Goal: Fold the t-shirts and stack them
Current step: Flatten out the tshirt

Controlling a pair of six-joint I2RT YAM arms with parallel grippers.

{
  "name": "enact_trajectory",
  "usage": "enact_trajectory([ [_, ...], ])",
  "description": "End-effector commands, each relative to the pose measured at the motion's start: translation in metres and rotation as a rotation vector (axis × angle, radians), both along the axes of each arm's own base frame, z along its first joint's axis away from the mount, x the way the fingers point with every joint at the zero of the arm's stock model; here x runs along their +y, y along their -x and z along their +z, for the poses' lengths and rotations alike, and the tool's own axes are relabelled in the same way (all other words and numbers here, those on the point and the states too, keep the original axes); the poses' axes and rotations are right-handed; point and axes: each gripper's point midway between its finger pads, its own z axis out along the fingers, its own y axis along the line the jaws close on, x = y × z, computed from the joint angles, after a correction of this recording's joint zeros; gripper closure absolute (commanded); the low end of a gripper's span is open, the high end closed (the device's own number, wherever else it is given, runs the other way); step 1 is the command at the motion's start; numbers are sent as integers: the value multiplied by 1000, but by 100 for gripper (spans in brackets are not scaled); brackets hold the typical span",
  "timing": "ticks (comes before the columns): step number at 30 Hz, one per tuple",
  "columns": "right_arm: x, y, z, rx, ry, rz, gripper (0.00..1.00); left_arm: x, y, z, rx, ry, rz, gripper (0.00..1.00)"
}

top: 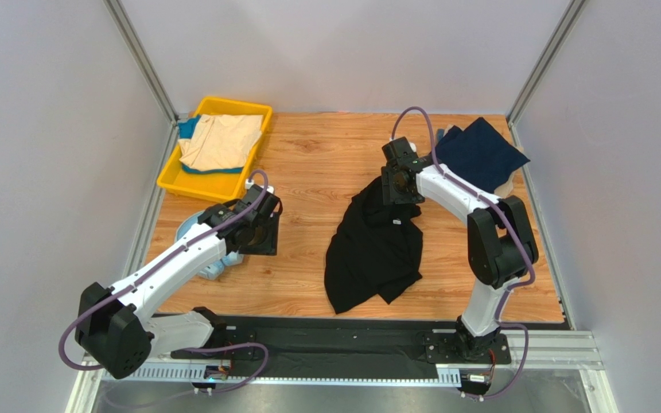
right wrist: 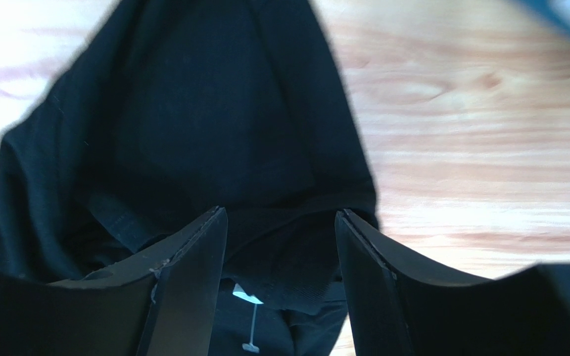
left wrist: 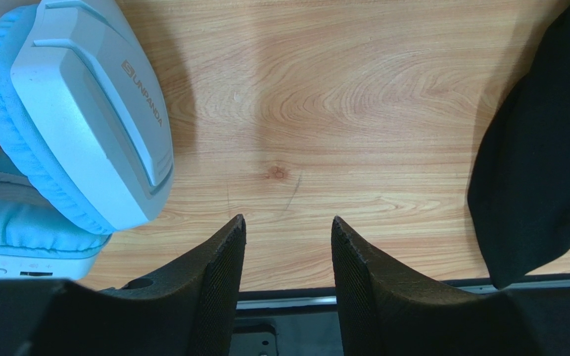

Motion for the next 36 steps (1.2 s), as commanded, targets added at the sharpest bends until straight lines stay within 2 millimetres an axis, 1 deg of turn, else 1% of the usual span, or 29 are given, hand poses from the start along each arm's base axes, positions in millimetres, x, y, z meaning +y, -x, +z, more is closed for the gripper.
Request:
enact_trajectory([
  [1,7,20,-16,132,-57,-14,40,1,-1,-1,-6,-5,-9,47],
  [6,1,40,-44,255,-56,-34,40,-6,-6,-1,3,3,-24,48],
  [9,-1,48,-47,292,-49,-32,40,-7,-8,1,-2,4,-29,48],
  [12,-2,52,-39,281,-60,-37,39,-5,-7,1,-3,-5,-31,48],
  [14,-1,48,-20,223,-75,-36,38,-5,-7,0,-4,-5,-32,48],
  [15,-1,42,-11,184,-87,-39,36,-5,-7,0,-2,-4,-33,48],
  [16,-2,36,7,124,-93,-43,35,-4,-7,0,-2,-6,-32,48],
  [17,-2,30,16,87,-97,-45,33,-5,-7,-1,-1,-5,-33,48],
  [18,0,19,29,32,-108,-46,32,-5,-7,-1,0,-4,-34,48],
  [19,-2,12,37,-5,-97,-40,32,-6,-7,-3,5,-7,-36,48],
  [21,-2,0,41,-29,-86,-39,31,-7,-8,-2,8,-4,-39,48],
  [22,0,-11,50,-53,-89,-33,31,-7,-8,-2,10,-4,-40,48],
  [23,-1,-16,39,-24,-78,-37,31,-7,-8,-2,9,-2,-38,48],
  [25,3,-25,35,2,-93,-35,31,-6,-6,-3,9,-3,-35,48],
  [26,4,-27,21,35,-90,-39,31,-5,-6,-3,7,-3,-34,48],
  [29,9,-34,5,59,-101,-35,32,-1,-3,-4,5,-11,-29,48],
  [30,10,-34,-7,83,-96,-37,32,0,-1,-4,6,-16,-26,48],
  [33,11,-34,-23,116,-90,-42,32,4,2,-6,9,-24,-22,48],
  [36,9,-28,-32,140,-78,-46,32,5,3,-6,8,-25,-18,48],
])
